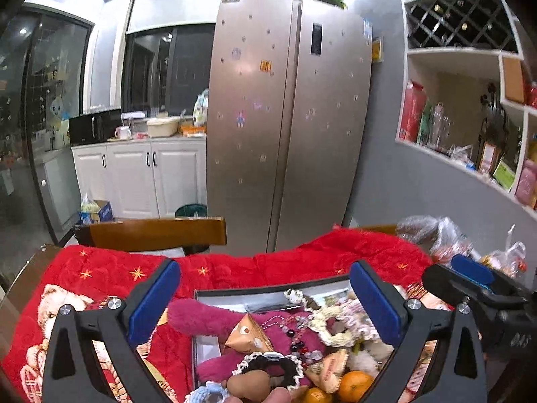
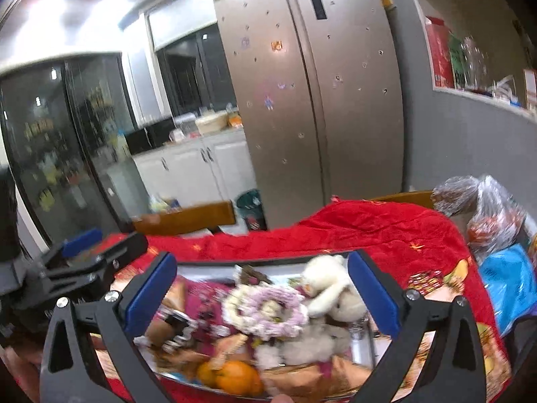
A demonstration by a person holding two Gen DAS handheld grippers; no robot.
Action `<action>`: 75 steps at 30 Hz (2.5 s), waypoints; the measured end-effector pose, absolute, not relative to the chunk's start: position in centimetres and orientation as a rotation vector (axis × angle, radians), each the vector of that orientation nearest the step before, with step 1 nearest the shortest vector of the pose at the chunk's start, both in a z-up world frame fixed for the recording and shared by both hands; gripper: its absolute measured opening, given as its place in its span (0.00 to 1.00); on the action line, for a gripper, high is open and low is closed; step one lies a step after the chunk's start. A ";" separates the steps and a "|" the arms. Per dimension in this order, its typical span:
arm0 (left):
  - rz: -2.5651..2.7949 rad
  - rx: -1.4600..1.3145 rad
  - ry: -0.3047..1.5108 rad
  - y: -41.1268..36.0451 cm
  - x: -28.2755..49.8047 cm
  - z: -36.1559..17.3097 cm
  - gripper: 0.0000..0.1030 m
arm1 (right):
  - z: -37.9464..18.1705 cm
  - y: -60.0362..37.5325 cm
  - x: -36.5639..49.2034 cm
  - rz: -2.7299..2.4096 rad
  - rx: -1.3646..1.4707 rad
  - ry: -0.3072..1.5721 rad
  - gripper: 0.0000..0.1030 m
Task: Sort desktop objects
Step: 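Open the left gripper over the tray while the right releases the scrunchie, then withdraw both grippers from the tray toward the loose items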
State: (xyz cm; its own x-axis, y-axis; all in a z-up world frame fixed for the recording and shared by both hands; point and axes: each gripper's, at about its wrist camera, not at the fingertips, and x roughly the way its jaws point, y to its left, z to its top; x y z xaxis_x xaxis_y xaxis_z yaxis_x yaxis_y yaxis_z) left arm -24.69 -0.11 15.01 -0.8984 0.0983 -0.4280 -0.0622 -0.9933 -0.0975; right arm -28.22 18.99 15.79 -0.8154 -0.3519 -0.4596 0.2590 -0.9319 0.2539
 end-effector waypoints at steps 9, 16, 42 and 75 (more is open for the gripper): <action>3.009 -0.534 -0.124 -0.3 -17.1 19.3 1.00 | 19.6 20.1 -22.3 -2.682 0.640 -0.318 1.00; 2.996 -0.489 -0.114 0.2 -13.5 20.5 1.00 | 22.0 19.6 -17.3 -2.709 0.599 -0.194 1.00; 2.915 -0.694 -0.017 1.0 -5.6 15.3 1.00 | 20.2 19.9 -6.6 -2.725 0.564 -0.140 1.00; 2.679 -1.096 0.167 4.5 -11.6 0.9 1.00 | 3.5 22.9 -13.6 -2.640 1.126 -0.188 1.00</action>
State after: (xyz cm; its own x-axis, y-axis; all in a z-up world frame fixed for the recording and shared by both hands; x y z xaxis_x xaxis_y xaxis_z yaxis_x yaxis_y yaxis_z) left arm -11.64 4.47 0.94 -0.6892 0.1790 -0.7021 -0.2646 -0.9643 0.0140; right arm -13.62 22.95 3.54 -0.6639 -0.2910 -0.6889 0.1904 -0.9566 0.2206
